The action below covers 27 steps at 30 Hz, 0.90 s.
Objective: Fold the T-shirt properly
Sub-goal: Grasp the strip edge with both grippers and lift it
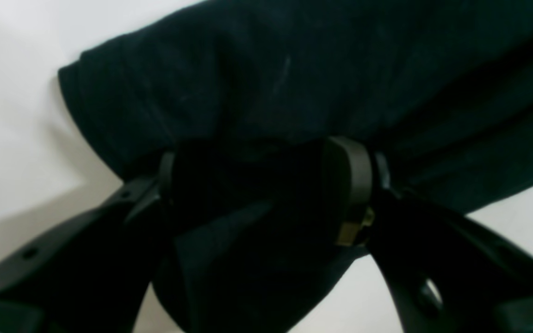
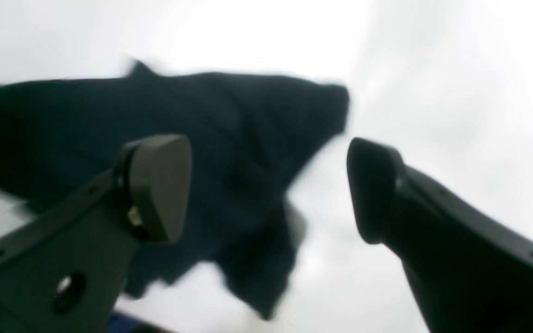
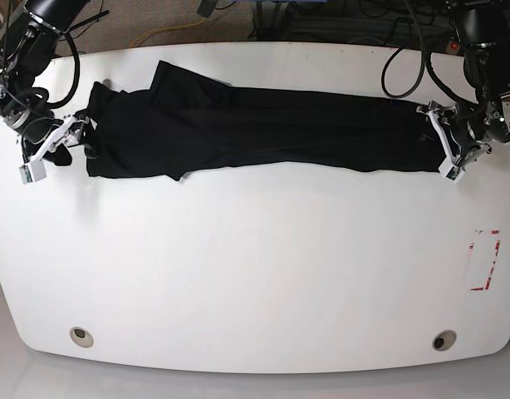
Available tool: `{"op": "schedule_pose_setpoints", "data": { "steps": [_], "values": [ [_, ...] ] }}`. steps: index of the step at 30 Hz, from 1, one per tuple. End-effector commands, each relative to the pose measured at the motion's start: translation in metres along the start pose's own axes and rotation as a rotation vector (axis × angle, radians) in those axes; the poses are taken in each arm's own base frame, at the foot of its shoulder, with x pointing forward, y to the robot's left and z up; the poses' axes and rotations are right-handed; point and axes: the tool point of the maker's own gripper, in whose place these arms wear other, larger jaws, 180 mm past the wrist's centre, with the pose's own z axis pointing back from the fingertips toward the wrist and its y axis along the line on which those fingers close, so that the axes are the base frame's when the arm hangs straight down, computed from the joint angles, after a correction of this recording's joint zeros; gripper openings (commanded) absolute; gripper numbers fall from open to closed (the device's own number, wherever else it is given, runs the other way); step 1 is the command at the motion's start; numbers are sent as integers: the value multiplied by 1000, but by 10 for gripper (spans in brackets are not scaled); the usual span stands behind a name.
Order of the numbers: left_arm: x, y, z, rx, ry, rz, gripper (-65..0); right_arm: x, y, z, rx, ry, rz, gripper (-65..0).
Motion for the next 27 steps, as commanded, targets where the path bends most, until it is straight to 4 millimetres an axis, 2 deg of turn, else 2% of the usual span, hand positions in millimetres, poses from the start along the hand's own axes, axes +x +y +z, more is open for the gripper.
{"op": "schedule_pose_setpoints", "data": {
  "steps": [1, 4, 7, 10, 12, 15, 18, 21, 24, 27],
  "values": [
    [5, 7, 4, 18, -5, -12, -292, 19, 25, 4, 78, -76, 34, -147],
    [6, 7, 5, 19, -7, -14, -292, 16, 51, -6, 160, -88, 26, -147],
    [5, 7, 4, 18, -5, -12, -292, -8, 73, -24, 221, -17, 9, -147],
    [6, 7, 5, 18, -7, -13, -292, -25, 83, -37, 233, 31, -19, -149],
    [6, 7, 5, 18, -8, -14, -292, -38, 82, -43, 214, 75, -31, -149],
    [5, 7, 4, 17, -6, -12, -292, -56, 69, -50, 150, 150, -32, -149],
    [4, 7, 4, 17, -5, -11, -292, -59, 55, -57, 93, 164, -34, -149],
    [5, 6, 4, 16, -5, -11, -292, -73, 37, -66, 47, 196, -67, -149],
    [6, 6, 4, 16, -9, -11, -289, -71, 13, -72, -2, 197, -78, -149],
    [12, 1, 0, 7, -24, -7, -287, -73, -3, -79, -22, 183, -110, -149]
  ]
}}
